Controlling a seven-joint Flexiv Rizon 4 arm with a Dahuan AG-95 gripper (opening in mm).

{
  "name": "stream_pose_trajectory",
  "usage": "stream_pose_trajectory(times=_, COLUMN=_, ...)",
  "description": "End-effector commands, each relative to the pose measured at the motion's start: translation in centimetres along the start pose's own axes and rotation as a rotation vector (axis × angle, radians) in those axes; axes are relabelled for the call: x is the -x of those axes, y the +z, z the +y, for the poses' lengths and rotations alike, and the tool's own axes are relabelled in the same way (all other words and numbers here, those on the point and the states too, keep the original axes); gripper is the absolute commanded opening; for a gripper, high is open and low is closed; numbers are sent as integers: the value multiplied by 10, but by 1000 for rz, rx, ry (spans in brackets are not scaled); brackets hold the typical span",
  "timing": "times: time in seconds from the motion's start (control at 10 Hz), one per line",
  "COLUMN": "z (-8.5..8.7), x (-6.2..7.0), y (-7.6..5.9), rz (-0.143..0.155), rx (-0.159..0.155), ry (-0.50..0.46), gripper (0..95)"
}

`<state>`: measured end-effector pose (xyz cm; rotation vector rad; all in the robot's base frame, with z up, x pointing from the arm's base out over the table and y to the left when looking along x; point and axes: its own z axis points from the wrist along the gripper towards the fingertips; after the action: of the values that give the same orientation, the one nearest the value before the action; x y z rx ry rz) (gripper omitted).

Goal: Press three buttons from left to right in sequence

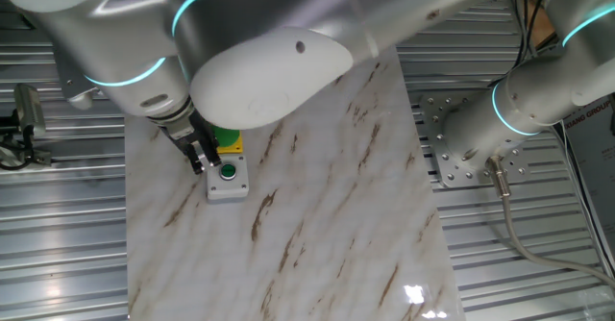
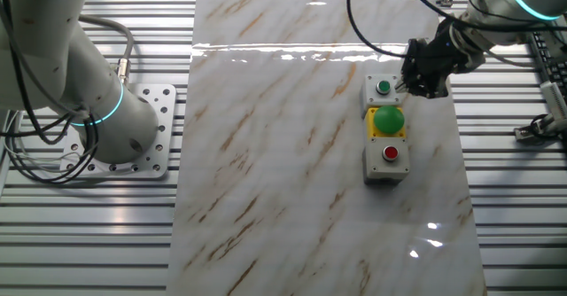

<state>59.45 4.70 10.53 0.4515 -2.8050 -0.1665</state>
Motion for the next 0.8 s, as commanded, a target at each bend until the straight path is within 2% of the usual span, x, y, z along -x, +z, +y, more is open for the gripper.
stream_pose_trajectory(times=0.1, z=1, x=-1, y=0, rz=16, rx=6, ry=-38, gripper=0)
stream_pose_trajectory(times=0.2, z=1, x=-1, y=0, rz=24, rx=10, ry=-38, gripper=0)
stream_pose_trajectory(times=0.8, z=1, x=-1, y=0, rz=26, rx=8, ry=-45, gripper=0)
